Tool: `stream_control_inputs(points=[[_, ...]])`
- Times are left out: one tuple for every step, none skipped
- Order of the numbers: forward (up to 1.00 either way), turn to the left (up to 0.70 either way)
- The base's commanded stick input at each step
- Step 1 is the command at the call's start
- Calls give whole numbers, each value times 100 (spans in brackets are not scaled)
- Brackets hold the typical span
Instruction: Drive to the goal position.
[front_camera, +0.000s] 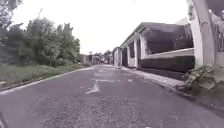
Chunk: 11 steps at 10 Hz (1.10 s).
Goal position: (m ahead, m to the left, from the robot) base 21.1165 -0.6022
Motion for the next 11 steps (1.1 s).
stream_control_inputs(points=[[70, 0], [70, 0], [70, 0], [70, 0], [70, 0], [70, 0], [70, 0], [70, 0], [70, 0], [70, 0], [70, 0]])
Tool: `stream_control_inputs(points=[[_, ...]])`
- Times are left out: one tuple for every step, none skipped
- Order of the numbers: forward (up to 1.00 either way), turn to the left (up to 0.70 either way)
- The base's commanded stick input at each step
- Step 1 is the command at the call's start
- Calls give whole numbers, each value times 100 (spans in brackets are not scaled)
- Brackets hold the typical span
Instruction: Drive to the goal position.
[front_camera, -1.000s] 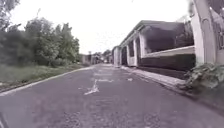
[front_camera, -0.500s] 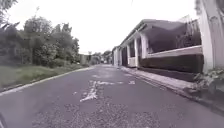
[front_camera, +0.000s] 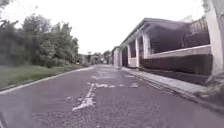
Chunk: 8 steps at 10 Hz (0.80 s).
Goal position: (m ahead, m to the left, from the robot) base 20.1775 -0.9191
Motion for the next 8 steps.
stream_control_inputs(points=[[70, 0], [70, 0], [70, 0], [70, 0], [70, 0], [70, 0], [70, 0], [70, 0]])
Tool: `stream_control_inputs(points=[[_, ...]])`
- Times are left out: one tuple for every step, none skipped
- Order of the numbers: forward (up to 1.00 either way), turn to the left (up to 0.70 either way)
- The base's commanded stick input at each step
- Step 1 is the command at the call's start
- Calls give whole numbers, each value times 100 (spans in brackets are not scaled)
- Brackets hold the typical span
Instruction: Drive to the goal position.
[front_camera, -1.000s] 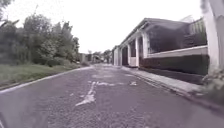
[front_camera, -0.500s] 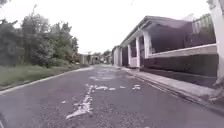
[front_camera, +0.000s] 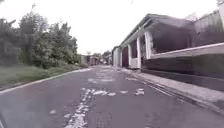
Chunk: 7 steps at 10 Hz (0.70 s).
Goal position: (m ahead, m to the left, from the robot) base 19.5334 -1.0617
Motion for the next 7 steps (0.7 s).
stream_control_inputs(points=[[70, 0], [70, 0], [70, 0], [70, 0], [70, 0], [70, 0], [70, 0]])
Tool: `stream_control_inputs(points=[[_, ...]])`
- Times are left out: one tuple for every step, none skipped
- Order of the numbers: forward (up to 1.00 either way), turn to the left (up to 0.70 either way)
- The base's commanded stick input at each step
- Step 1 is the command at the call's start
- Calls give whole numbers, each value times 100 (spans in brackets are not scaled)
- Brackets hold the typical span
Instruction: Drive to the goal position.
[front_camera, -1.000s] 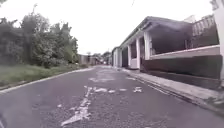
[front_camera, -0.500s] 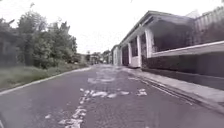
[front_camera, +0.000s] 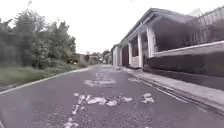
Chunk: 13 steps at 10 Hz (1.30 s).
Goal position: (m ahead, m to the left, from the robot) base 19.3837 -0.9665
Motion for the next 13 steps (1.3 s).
stream_control_inputs(points=[[70, 0], [70, 0], [70, 0], [70, 0], [70, 0], [70, 0], [70, 0], [70, 0], [70, 0], [70, 0], [70, 0], [70, 0], [70, 0]])
